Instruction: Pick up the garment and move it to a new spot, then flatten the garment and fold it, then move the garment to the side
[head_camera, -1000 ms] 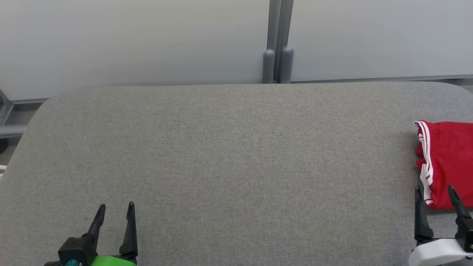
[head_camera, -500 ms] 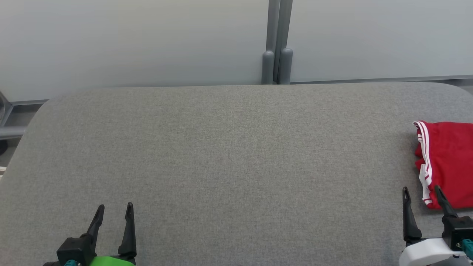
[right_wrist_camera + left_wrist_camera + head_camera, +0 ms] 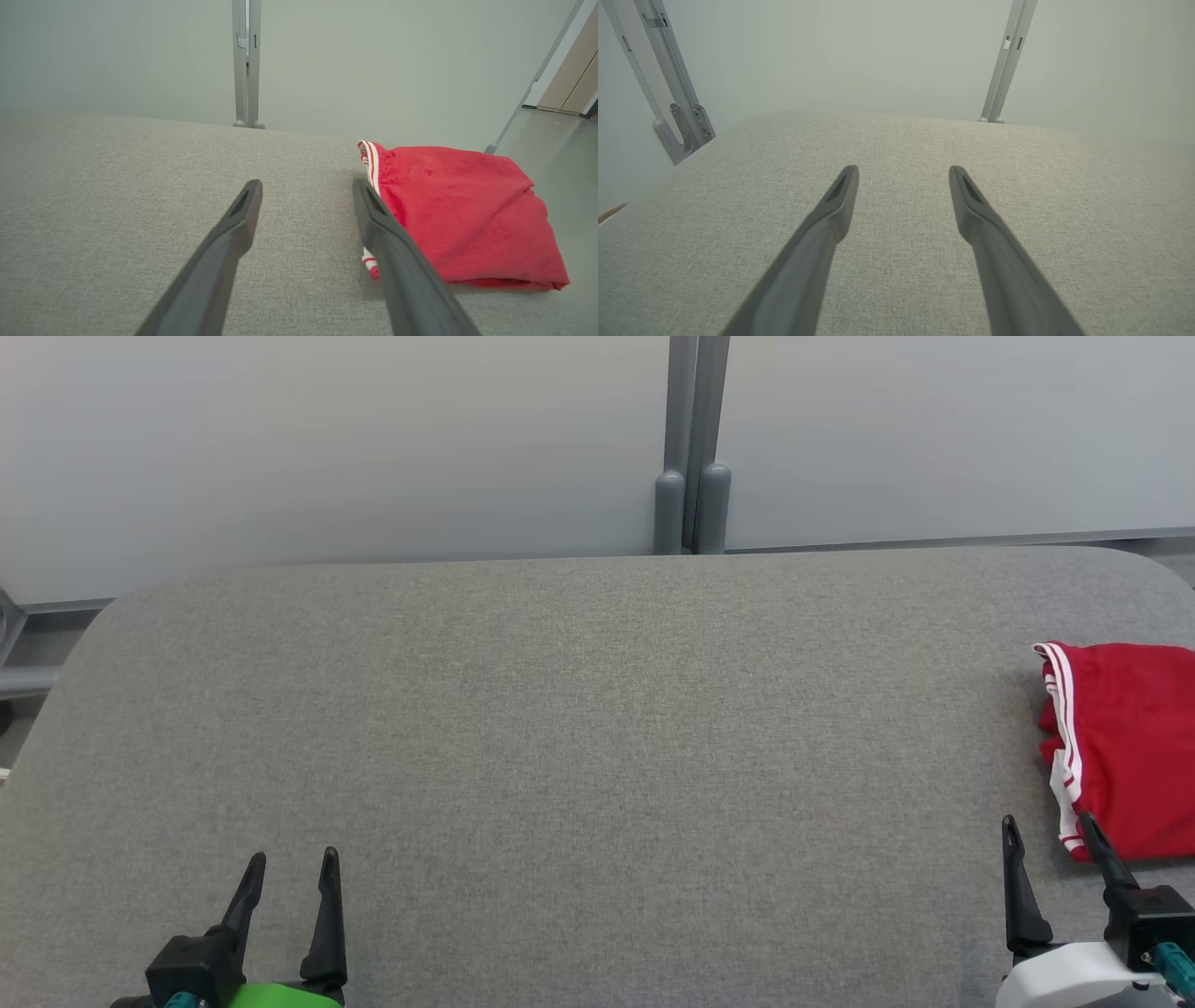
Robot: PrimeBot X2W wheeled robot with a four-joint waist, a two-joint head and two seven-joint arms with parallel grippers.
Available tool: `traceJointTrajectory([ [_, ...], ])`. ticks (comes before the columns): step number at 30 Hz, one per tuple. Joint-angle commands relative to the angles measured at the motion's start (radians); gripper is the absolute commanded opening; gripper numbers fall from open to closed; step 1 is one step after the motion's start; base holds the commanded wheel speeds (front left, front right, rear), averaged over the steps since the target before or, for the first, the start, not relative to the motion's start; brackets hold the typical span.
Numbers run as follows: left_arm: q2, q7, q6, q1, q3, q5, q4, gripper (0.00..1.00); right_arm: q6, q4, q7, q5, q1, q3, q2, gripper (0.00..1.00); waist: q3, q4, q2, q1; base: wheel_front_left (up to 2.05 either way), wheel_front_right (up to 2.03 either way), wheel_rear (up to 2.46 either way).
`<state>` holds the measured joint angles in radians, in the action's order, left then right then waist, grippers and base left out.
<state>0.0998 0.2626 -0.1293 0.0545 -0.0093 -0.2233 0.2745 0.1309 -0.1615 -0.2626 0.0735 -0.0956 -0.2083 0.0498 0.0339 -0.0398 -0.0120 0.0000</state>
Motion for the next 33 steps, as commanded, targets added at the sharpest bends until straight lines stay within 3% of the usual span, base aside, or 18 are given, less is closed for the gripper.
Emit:
traceJointTrajectory([
  [1,0.006,0.002,-0.002,0.007,-0.002,0.005,0.001,1.0,0.0,-0.002,-0.003,-0.003,0.011,0.0,0.002,1.0,-0.002,0.0,0.012,0.0,0.0,0.0,0.0],
  [14,0.008,0.002,-0.003,0.006,-0.001,0.0,0.009,1.0,0.0,-0.014,-0.003,-0.002,0.026,0.013,0.002,1.0,-0.008,-0.003,0.012,0.0,0.0,0.0,0.0],
  [15,0.005,0.0,0.0,0.0,-0.004,0.0,0.009,1.0,0.0,-0.013,0.0,-0.001,0.021,0.012,0.0,1.0,-0.008,-0.003,0.0,0.0,0.0,0.0,0.0],
  [26,0.004,0.0,0.0,-0.006,-0.002,0.001,0.006,1.0,0.0,-0.009,0.0,-0.001,0.029,0.014,0.001,1.0,-0.012,0.0,0.0011,0.0,0.0,0.0,0.0],
  [27,0.0,-0.002,0.0,0.007,-0.005,-0.001,0.023,0.0,0.0,-0.028,0.001,-0.002,0.013,0.015,-0.007,0.0,-0.012,0.0,0.0,0.0,0.0,0.0,0.0],
  [33,-0.011,-0.01,0.0,0.018,-0.009,-0.015,0.063,0.0,0.0,-0.077,0.009,-0.014,0.005,0.012,-0.019,0.0,-0.012,0.0,0.0,0.0,0.0,0.0,0.0],
])
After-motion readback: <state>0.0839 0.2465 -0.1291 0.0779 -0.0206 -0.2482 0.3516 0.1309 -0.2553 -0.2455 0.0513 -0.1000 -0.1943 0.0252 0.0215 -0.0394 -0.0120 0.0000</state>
